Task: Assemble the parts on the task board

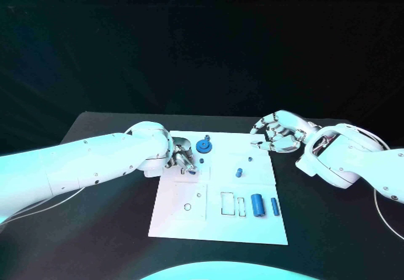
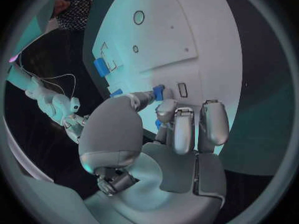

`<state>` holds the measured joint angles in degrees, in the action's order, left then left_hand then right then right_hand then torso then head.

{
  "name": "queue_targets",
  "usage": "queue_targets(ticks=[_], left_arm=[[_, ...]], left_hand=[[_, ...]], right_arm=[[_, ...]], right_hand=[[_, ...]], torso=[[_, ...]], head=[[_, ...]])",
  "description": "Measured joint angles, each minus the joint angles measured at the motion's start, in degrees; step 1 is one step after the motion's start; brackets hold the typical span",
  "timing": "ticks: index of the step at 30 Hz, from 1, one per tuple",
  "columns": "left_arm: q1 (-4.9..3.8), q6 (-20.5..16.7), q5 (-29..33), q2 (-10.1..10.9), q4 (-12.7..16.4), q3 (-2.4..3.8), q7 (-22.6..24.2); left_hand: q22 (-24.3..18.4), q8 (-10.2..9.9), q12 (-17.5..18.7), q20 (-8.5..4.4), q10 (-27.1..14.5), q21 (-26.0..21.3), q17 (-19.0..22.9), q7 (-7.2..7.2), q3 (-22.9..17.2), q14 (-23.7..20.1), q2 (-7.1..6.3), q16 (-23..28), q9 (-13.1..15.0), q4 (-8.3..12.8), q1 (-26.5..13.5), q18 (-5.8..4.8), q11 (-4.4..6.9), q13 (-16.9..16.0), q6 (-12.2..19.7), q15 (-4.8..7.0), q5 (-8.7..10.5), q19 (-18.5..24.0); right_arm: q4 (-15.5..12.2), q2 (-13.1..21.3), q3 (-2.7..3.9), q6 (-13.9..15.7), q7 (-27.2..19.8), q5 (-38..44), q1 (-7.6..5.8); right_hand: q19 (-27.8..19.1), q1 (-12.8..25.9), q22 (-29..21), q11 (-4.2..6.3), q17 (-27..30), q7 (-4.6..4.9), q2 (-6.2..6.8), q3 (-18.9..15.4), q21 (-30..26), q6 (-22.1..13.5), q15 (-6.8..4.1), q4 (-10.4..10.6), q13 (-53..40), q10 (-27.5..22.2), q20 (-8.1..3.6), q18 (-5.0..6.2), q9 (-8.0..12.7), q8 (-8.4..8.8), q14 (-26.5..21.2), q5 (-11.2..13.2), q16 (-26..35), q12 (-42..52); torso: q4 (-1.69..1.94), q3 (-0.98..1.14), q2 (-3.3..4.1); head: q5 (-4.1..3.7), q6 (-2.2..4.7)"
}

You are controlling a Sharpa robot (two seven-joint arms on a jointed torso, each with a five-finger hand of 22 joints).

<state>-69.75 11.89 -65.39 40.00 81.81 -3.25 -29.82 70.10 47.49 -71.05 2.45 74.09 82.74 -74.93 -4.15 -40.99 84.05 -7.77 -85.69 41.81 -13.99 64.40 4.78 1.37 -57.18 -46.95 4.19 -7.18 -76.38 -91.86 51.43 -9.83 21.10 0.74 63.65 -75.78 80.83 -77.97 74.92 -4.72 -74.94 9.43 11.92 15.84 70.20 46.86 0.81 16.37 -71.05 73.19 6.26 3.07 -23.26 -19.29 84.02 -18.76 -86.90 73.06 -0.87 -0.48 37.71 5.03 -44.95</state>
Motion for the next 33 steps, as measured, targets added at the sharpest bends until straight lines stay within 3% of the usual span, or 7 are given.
queue_targets(ticks=[5, 16, 21, 25, 26, 29, 33], left_arm=[[0.02, 0.1, 0.3, -0.3, -0.4, -0.04, -0.2], [-0.02, 0.4, 0.6, -0.7, -0.9, -0.03, -0.5], [-0.01, 0.4, 0.7, -0.8, -1.1, -0.03, -0.5], [0.03, 0.5, 0.8, -0.9, -1.2, -0.11, -0.5], [0.05, 0.5, 0.8, -0.9, -1.2, -0.13, -0.5], [0.05, 0.5, 0.8, -0.9, -1.3, -0.13, -0.5], [0.05, 0.6, 0.8, -0.9, -1.3, -0.13, -0.6]], left_hand=[[0.4, 0.0, -0.3, -0.07, 0.5, 0.2, 0.0, 0.49, -0.2, 0.0, 0.75, -0.3, 0.2, -0.2, -1.2, 0.01, 0.13, -0.6, -0.9, 0.0, 0.0, -0.3], [0.8, 0.1, -0.6, -0.11, 0.7, 0.2, 0.0, 0.49, -1.1, 0.0, 0.68, -0.3, 0.2, 0.5, -1.4, 0.01, 0.27, -1.1, -0.9, 0.0, 0.02, -0.5], [0.8, 0.0, -0.6, -0.2, 0.8, 0.2, 0.0, 0.49, -1.1, 0.0, 1.25, -0.5, 0.2, 0.5, -2.4, 0.01, 0.38, -1.2, -0.9, 0.0, 0.09, -0.6], [0.9, 0.2, -0.6, -0.2, 1.0, 0.4, 0.0, 1.82, -0.7, -0.2, 0.46, -0.5, 0.4, 1.3, -4.2, 0.01, 0.59, -1.2, -2.7, 0.2, 0.09, -0.6], [0.9, 0.2, -0.6, -0.2, 1.0, 0.4, 0.0, 1.89, -2.9, -0.2, 0.31, -0.5, 0.4, 3.8, -5.0, 0.01, 0.58, -1.2, -2.8, 0.2, 0.2, -0.6], [0.9, 0.2, -0.6, -0.2, 1.0, 0.4, 0.0, 1.91, -2.6, 0.0, -0.03, -0.5, 0.4, 4.8, -6.5, 0.01, 0.58, -1.4, -3.0, 0.42, 0.55, -0.6], [1.0, -0.3, -0.6, -0.2, 1.0, 0.4, 0.0, 2.44, 0.0, 0.0, -0.58, -0.5, 0.5, 4.2, -7.9, 0.01, 0.58, -1.6, -3.7, 0.42, 0.63, -0.6]], right_arm=[[0.0, 0.0, 0.0, 0.0, 0.0, 0.0, 0.02], [0.0, 0.1, 0.0, -0.1, 0.0, 0.0, 0.02], [-0.1, 0.1, 0.0, -0.1, 0.0, 0.0, 0.02], [-0.1, 0.1, 0.0, -0.1, 0.0, 0.0, 0.03], [-0.1, 0.1, 0.0, -0.1, 0.0, 0.0, 0.03], [-0.1, 0.1, 0.0, -0.1, 0.0, 0.0, 0.03], [-0.1, 0.1, 0.0, -0.1, 0.0, 0.0, 0.03]], right_hand=[[0.0, 0.0, 0.0, 0.0, 0.0, 0.0, 0.0, 0.0, 0.0, 0.0, 0.0, 0.0, 0.1, 0.0, 0.0, 0.0, 0.0, 0.0, 0.0, 0.0, 0.0, 0.0], [0.0, 0.0, 0.0, 0.0, 0.0, 0.0, 0.0, 0.0, 0.0, 0.0, 0.0, 0.0, 0.1, 0.0, 0.0, 0.0, 0.0, 0.0, 0.0, 0.0, 0.0, 0.0], [0.0, 0.0, 0.0, 0.0, 0.0, 0.0, 0.0, 0.0, 0.0, 0.0, 0.0, 0.0, 0.1, 0.0, 0.0, 0.0, 0.0, 0.0, 0.0, 0.0, 0.0, 0.0], [0.0, 0.0, 0.0, 0.0, 0.0, 0.0, 0.0, 0.0, 0.0, 0.0, 0.0, 0.0, 0.1, 0.0, 0.0, 0.0, 0.0, 0.0, 0.0, 0.0, 0.0, 0.0], [0.0, 0.0, 0.0, 0.0, 0.0, 0.0, 0.0, 0.0, 0.0, 0.0, 0.0, 0.0, 0.1, 0.0, 0.0, 0.0, 0.0, 0.0, 0.0, 0.0, 0.0, 0.0], [0.0, 0.0, 0.0, 0.18, 0.0, 0.0, 0.0, 0.0, 0.0, 0.0, 0.0, 0.0, 0.2, -0.2, 0.0, 0.78, 0.1, 0.0, 0.0, -0.3, 0.0, 0.0], [0.0, 0.0, 0.0, 0.21, 0.0, 0.0, 0.0, 0.0, 0.0, 0.0, 0.0, 0.0, 0.2, -0.2, 0.0, 0.9, 0.1, 0.0, 0.0, -0.3, 0.0, 0.0]], torso=[[-0.03, 0.03, -0.01], [-0.03, 0.02, -0.01], [0.0, 0.01, -0.01], [0.02, 0.01, 0.0], [0.03, 0.0, 0.0], [0.03, -0.03, 0.0], [0.03, -0.03, 0.0]], head=[[-0.04, -0.01], [-0.2, -0.03], [-0.24, -0.06], [-0.28, -0.07], [-0.3, -0.07], [-0.34, -0.1], [-0.36, -0.12]])
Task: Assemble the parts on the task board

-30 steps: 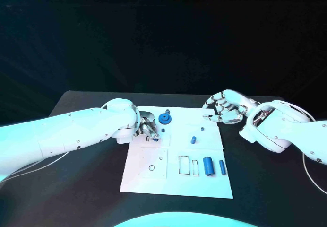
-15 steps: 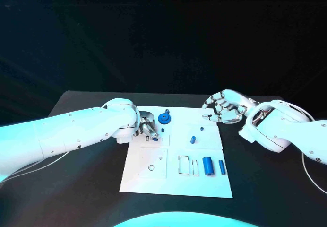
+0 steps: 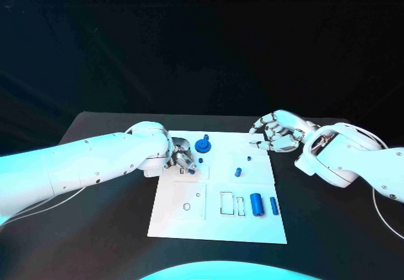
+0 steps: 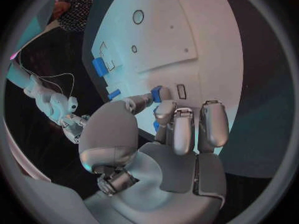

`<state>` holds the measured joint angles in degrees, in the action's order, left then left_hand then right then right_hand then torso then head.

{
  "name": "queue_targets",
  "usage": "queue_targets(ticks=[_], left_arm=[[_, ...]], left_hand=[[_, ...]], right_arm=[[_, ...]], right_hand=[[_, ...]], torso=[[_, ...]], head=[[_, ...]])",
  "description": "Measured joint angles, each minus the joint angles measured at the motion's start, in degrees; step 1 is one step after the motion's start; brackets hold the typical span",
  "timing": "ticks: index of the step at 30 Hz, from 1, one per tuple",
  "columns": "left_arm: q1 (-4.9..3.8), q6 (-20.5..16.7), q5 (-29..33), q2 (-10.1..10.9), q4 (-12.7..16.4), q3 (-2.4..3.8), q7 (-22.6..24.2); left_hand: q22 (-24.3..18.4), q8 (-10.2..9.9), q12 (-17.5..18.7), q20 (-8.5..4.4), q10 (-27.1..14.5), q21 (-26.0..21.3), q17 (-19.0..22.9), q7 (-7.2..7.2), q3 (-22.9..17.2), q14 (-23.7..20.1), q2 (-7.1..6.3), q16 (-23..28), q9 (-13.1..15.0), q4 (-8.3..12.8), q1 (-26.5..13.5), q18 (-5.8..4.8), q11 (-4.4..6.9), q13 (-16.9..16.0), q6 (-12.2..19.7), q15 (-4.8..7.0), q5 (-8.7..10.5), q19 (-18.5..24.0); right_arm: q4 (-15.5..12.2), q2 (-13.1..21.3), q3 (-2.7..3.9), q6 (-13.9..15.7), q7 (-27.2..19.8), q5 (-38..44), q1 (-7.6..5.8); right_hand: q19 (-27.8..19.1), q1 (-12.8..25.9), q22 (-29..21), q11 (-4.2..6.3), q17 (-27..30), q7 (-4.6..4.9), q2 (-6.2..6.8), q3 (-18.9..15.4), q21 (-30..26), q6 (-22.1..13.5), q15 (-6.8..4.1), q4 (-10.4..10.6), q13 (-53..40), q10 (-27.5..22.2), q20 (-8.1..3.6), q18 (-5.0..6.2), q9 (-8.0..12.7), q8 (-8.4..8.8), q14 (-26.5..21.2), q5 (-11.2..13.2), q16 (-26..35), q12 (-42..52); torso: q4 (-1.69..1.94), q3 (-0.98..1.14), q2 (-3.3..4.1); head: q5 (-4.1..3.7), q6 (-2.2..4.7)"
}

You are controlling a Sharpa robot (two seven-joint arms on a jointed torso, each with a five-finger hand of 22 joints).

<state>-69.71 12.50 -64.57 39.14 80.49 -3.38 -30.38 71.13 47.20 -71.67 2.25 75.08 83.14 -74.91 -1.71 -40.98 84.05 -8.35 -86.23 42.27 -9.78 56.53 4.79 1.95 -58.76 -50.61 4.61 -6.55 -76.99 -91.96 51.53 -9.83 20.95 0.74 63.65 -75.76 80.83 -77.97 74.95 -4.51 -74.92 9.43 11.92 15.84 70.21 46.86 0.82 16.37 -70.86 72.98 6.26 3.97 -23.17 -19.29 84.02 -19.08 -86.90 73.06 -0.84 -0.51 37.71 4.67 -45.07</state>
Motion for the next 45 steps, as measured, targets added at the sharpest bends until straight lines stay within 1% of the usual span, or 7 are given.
queue_targets(ticks=[19, 24, 32, 36, 38, 41, 45], left_arm=[[0.08, 0.2, 0.0, 0.2, -0.2, 0.1, 0.0], [0.08, 0.2, 0.1, 0.7, 0.0, 0.29, 0.0], [-0.08, 0.0, 2.2, 2.3, 1.4, 2.45, 0.0], [-0.94, -0.1, 4.8, 3.0, 1.5, 3.56, 0.0], [-1.62, -0.2, 6.3, 3.1, 1.2, 4.07, 0.0], [-3.22, -0.4, 8.6, 3.4, 0.2, 4.62, 0.0], [-5.32, -0.4, 10.4, 3.4, -1.5, 4.97, 0.1]], left_hand=[[0.2, -1.0, 0.0, -0.13, 0.0, 0.0, 0.0, -0.17, 11.4, 0.0, -0.55, -0.2, 0.1, -6.5, -1.2, 0.0, -0.01, -0.4, -0.5, 0.0, 0.11, -0.1], [0.3, -1.0, 0.0, -0.13, 0.0, 0.0, 0.0, -0.24, 12.8, 0.0, -0.24, -0.2, 0.2, -6.9, -1.5, 0.0, -0.01, -0.5, -0.6, 0.0, 0.11, -0.1], [-0.1, -1.3, 0.7, -0.12, -0.5, -0.1, 0.0, -0.56, 14.2, 0.0, -0.46, -0.2, 0.3, -6.8, -1.8, 0.0, -0.24, 0.8, -0.3, 0.0, 0.11, -0.1], [-2.6, -2.4, 2.5, 0.1, -3.0, -1.4, 0.0, -1.31, 16.0, 0.0, -0.38, 0.3, 0.4, -6.8, -1.4, 0.0, -1.1, 3.4, 2.0, -0.17, 0.11, 1.7], [-5.1, -4.6, 5.0, 0.78, -6.2, -2.7, 0.0, -2.67, 17.2, 0.0, -0.06, 1.3, -0.4, -6.8, 0.2, 0.0, -2.24, 7.0, 5.0, -1.3, -0.12, 3.5], [-6.3, -8.1, 7.4, 1.73, -8.9, -3.3, 0.0, -4.25, 18.6, 0.0, 0.46, 1.6, -2.5, -6.7, 2.2, 0.0, -3.56, 10.6, 7.5, -2.49, -0.3, 4.5], [-6.6, -9.1, 7.6, 1.83, -9.4, -3.3, 0.0, -4.43, 18.9, 0.0, 0.61, 1.8, -3.2, -6.7, 2.9, 0.0, -4.0, 11.4, 7.7, -2.49, -0.3, 4.5]], right_arm=[[0.1, 0.0, 0.0, 0.0, 0.0, 0.0, 0.02], [0.1, 0.0, 0.0, 0.0, 0.0, 0.0, 0.05], [0.5, 0.1, 0.0, 0.0, 0.0, 0.0, 0.18], [0.7, 0.1, 0.0, 0.1, -0.1, 0.0, 0.2], [0.9, 0.1, 0.0, 0.1, -0.1, 0.0, 0.21], [1.0, 0.1, 0.0, 0.1, -0.1, 0.0, 0.22], [1.1, 0.1, 0.0, 0.1, -0.1, 0.0, 0.22]], right_hand=[[0.0, 0.0, 0.0, 0.0, 0.0, -0.21, 0.0, 0.0, -0.2, -0.2, 0.0, 0.0, 0.1, 0.0, 0.0, 0.0, 0.0, 0.0, 0.0, 0.0, 0.0, -0.2], [-0.4, 0.0, 0.0, 0.0, 0.0, -0.21, 0.0, 0.0, -0.5, -0.2, 0.0, 0.0, 0.1, 0.0, 0.0, -0.01, 0.1, 0.0, 0.0, 0.0, 0.2, -0.2], [-0.8, 0.0, 0.0, -0.1, 0.0, 0.0, 0.0, 0.0, -1.8, -0.4, 0.0, 0.0, 1.0, -0.9, -0.01, -0.01, 0.2, 0.0, 0.0, 0.0, 0.8, -1.0], [-0.8, 0.0, 0.0, -0.1, 0.0, 0.12, 0.0, 0.0, -2.0, -0.5, 0.0, 0.0, 1.0, -0.9, -0.01, -0.01, 0.2, 0.0, 0.0, 0.0, 0.8, -1.0], [-0.8, 0.0, 0.0, -0.1, 0.0, 0.18, 0.0, 0.0, -2.0, -0.6, 0.0, 0.0, 1.0, -0.9, -0.01, -0.01, 0.2, 0.0, 0.0, 0.0, 0.8, -1.0], [-1.0, 0.0, 0.0, -0.1, 0.0, 0.18, 0.0, 0.0, -2.0, -0.6, 0.0, 0.0, 1.0, -0.9, 0.19, -0.01, 0.2, 0.0, 0.0, 0.0, 0.8, -1.0], [-1.0, 0.0, 0.0, -0.1, 0.0, 0.18, 0.0, 0.0, -2.0, -0.6, 0.0, 0.0, 1.0, -0.9, 0.2, -0.01, 0.2, 0.0, 0.0, 0.0, 0.8, -1.0]], torso=[[0.02, -0.03, -0.03], [0.01, -0.04, -0.03], [0.01, -0.07, -0.04], [0.02, -0.04, -0.05], [0.03, -0.04, -0.07], [0.04, -0.03, -0.08], [0.02, 0.01, -0.08]], head=[[-0.04, 0.27], [-0.04, 0.39], [-0.59, 0.55], [-0.76, 0.58], [-0.85, 0.58], [-0.83, 0.71], [-0.7, 0.95]])
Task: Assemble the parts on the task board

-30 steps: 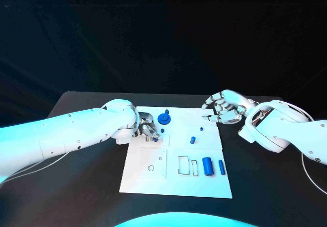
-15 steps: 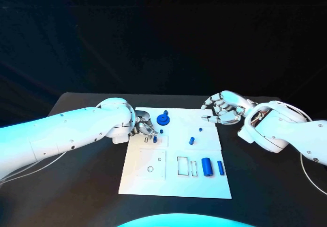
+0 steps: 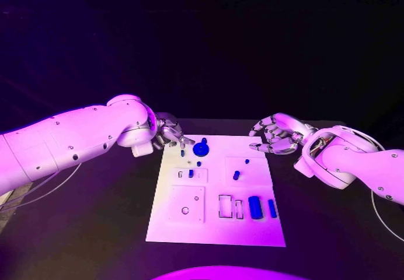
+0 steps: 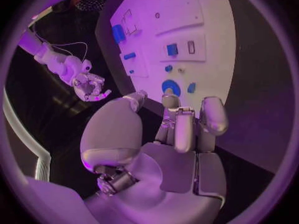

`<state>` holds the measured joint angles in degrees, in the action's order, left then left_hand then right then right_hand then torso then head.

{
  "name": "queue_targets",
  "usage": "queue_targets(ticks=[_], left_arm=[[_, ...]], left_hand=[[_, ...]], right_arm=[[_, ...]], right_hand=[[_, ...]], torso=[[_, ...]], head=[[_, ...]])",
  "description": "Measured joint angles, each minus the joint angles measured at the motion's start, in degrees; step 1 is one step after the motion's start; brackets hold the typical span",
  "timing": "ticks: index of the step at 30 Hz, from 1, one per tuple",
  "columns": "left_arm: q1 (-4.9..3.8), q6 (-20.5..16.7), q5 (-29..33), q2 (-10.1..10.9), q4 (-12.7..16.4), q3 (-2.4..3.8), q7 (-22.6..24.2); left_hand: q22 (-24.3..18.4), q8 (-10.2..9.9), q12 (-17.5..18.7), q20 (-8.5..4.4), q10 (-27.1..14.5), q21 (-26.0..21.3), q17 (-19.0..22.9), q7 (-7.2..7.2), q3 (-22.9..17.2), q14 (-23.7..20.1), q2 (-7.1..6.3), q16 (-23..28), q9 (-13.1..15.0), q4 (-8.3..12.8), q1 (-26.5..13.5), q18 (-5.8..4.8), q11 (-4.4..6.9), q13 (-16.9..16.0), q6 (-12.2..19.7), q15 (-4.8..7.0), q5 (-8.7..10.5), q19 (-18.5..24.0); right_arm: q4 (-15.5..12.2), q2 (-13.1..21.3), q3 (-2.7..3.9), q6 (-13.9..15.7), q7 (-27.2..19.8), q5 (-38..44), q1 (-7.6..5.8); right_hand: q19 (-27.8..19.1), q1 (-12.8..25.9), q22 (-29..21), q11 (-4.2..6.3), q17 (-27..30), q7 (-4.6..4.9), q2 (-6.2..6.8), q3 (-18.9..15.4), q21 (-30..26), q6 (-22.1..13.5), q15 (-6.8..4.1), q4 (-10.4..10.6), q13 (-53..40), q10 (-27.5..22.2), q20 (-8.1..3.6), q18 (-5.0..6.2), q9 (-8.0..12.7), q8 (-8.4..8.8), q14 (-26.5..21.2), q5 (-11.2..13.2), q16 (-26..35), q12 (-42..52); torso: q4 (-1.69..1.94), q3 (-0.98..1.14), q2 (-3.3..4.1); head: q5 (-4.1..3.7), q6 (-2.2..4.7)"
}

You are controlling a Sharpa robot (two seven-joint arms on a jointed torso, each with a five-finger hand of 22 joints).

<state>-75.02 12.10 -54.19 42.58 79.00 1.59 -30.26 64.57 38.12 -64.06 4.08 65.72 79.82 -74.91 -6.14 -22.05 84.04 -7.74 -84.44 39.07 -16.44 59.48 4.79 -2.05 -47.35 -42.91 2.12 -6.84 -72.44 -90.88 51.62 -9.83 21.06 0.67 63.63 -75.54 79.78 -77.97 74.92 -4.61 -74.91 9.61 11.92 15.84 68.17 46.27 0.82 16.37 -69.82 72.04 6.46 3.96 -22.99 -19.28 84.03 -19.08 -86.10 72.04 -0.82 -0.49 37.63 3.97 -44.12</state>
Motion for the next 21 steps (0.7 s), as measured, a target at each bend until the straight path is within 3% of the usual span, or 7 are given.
queue_targets(ticks=[4, 10, 21], left_arm=[[-1.0, 0.0, -0.2, -0.8, -2.4, 0.09, 0.1], [-1.41, 0.2, -2.6, -3.6, -7.0, -0.06, 0.2], [-1.25, 1.4, -5.6, -8.2, -15.0, -1.6, 0.4]], left_hand=[[-0.5, -0.3, 0.4, 0.21, 0.0, -0.2, 0.0, 0.0, 0.3, -0.1, 0.0, 0.2, -0.3, 0.0, 0.5, 0.0, -0.02, 0.4, 0.0, -0.34, 0.0, 0.2], [-1.0, -0.7, 0.7, 0.51, -0.3, -0.7, 0.0, -0.21, 0.6, 0.0, -0.01, 0.5, -0.6, -0.1, 1.1, 0.0, -0.31, 0.9, 0.2, -0.41, 0.0, 0.5], [-0.3, -0.7, 0.7, 0.51, -0.3, -0.7, 0.0, -0.35, 0.7, 0.0, 0.21, 0.5, -0.7, -0.2, 1.3, 0.0, -0.31, 0.3, 0.1, -0.4, 0.0, 0.5]], right_arm=[[0.1, 0.0, 0.0, 0.0, 0.0, 0.0, 0.01], [0.2, -0.1, -0.01, 0.0, 0.0, 0.0, 0.01], [0.2, -0.3, -0.01, 0.0, 0.0, 0.0, 0.02]], right_hand=[[0.0, 0.0, 0.0, 0.0, 0.0, 0.0, 0.0, 0.0, 0.0, 0.0, 0.0, 0.0, 0.0, 0.0, 0.0, 0.0, 0.0, 0.0, 0.0, 0.0, 0.0, 0.0], [0.0, 0.0, 0.0, 0.0, 0.0, 0.0, 0.0, 0.0, 0.0, 0.0, 0.0, 0.0, 0.0, 0.0, 0.0, 0.0, 0.0, 0.0, 0.0, 0.0, 0.0, 0.0], [0.0, 0.0, 0.0, 0.0, 0.0, -0.21, 0.0, 0.0, 0.0, -0.2, 0.0, 0.0, 0.0, 0.0, 0.0, 0.0, 0.1, 0.0, 0.0, 0.0, 0.3, 0.0]], torso=[[0.01, 0.04, 0.01], [0.01, 0.02, 0.08], [-0.13, -0.05, 0.18]], head=[[0.2, 0.23], [0.46, 0.38], [0.98, 0.32]])
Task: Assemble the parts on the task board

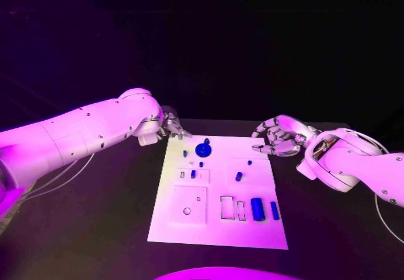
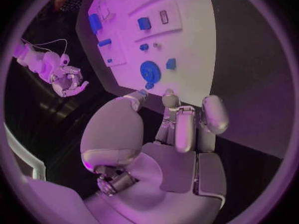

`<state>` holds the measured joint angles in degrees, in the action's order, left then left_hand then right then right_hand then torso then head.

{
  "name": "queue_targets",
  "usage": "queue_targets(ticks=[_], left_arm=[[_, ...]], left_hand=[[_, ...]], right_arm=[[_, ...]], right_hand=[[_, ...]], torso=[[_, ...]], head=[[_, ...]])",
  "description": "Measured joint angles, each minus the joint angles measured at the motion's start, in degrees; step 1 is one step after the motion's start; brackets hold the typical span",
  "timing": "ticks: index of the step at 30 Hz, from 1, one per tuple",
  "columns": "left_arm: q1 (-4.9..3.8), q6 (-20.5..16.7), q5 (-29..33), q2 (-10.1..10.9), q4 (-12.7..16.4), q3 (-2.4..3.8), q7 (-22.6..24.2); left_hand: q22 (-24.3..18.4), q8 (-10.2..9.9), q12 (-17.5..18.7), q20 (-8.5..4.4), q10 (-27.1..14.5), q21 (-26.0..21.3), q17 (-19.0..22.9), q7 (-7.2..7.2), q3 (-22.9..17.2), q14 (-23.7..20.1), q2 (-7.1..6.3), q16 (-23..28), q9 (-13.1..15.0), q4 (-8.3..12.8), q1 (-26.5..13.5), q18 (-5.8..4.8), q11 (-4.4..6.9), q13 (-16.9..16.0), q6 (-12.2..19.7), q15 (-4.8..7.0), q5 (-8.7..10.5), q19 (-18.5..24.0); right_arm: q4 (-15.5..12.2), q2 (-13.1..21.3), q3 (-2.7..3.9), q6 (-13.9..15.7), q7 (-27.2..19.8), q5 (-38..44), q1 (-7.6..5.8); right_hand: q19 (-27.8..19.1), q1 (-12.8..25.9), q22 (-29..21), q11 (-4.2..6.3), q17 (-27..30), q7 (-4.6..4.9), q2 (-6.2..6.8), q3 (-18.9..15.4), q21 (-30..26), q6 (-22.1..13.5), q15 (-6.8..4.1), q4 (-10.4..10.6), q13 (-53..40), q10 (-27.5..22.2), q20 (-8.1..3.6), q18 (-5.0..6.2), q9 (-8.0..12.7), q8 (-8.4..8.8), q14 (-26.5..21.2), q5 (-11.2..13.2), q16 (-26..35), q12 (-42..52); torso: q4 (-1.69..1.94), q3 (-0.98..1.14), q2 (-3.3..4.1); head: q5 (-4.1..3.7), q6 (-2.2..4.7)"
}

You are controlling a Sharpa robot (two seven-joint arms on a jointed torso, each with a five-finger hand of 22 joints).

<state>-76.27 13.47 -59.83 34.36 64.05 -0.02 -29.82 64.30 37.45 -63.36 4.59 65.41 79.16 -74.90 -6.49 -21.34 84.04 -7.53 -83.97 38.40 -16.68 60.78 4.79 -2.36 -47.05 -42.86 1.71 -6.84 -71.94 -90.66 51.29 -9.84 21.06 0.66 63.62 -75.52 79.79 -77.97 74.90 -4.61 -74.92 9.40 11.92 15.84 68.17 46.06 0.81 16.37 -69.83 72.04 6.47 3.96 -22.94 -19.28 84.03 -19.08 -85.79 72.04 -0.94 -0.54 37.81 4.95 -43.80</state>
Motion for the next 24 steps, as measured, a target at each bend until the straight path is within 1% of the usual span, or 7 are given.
queue_targets(ticks=[4, 9, 19, 24], left_arm=[[0.43, 0.8, -0.2, -1.4, -2.2, -0.41, 0.1], [0.8, 1.8, -0.3, -2.4, -4.2, -0.7, 0.1], [1.02, 4.0, 0.3, -3.3, -5.5, -1.37, 0.1], [1.54, 4.7, 0.7, -3.4, -5.9, -1.55, 0.2]], left_hand=[[0.0, 0.0, -0.1, 0.05, 0.0, 0.0, 0.0, -0.07, 0.0, 0.0, 0.17, 0.0, -0.1, 0.0, 0.1, 0.0, 0.0, 0.0, -0.1, 0.0, 0.0, 0.0], [0.2, 0.0, -0.3, 0.23, 0.0, 0.0, 0.0, 0.06, 0.0, 0.0, 0.32, 0.0, -0.1, 0.0, 0.3, 0.0, 0.0, -0.1, -0.2, 0.0, 0.0, -0.2], [0.4, 0.0, -0.3, 0.23, 0.0, 0.0, 0.0, -0.04, 0.3, 0.0, 0.32, -0.3, -0.1, 0.0, 0.3, 0.0, 0.0, -0.2, -0.5, 0.0, 0.0, -0.2], [0.4, 0.0, -0.3, 0.23, 0.0, 0.0, 0.0, -0.04, 0.3, 0.0, 0.32, -0.3, -0.1, 0.0, 0.3, 0.0, 0.0, -0.2, -0.5, 0.0, 0.0, -0.2]], right_arm=[[0.0, -0.1, 0.0, 0.0, 0.0, 0.0, 0.0], [0.0, -0.2, 0.0, 0.0, 0.0, 0.0, 0.0], [0.0, -0.3, 0.01, 0.0, 0.0, 0.0, 0.0], [0.0, -0.5, 0.01, 0.0, 0.0, 0.0, 0.0]], right_hand=[[0.0, 0.0, 0.0, 0.0, 0.0, 0.0, 0.0, 0.0, 0.0, 0.0, 0.0, 0.0, 0.0, 0.0, 0.0, 0.0, 0.0, 0.0, 0.0, 0.0, 0.0, 0.0], [0.0, 0.0, 0.0, 0.0, 0.0, 0.0, 0.0, 0.0, 0.0, 0.0, 0.0, 0.0, 0.0, 0.0, 0.0, 0.0, 0.0, 0.0, 0.0, 0.0, 0.0, 0.0], [0.0, 0.0, 0.0, 0.0, 0.0, 0.0, 0.0, 0.0, 0.0, 0.0, 0.0, 0.0, 0.0, 0.0, 0.0, 0.0, 0.0, 0.0, 0.0, 0.0, 0.0, 0.0], [0.0, 0.0, 0.0, 0.0, 0.0, 0.0, 0.0, 0.0, 0.0, 0.0, 0.0, 0.0, 0.0, 0.0, 0.0, 0.0, 0.0, 0.0, 0.0, 0.0, 0.0, 0.0]], torso=[[-0.01, 0.0, 0.0], [0.0, -0.01, 0.0], [0.07, 0.0, -0.07], [0.14, 0.01, -0.12]], head=[[0.02, -0.09], [0.05, -0.21], [0.08, -0.51], [0.08, -0.54]])
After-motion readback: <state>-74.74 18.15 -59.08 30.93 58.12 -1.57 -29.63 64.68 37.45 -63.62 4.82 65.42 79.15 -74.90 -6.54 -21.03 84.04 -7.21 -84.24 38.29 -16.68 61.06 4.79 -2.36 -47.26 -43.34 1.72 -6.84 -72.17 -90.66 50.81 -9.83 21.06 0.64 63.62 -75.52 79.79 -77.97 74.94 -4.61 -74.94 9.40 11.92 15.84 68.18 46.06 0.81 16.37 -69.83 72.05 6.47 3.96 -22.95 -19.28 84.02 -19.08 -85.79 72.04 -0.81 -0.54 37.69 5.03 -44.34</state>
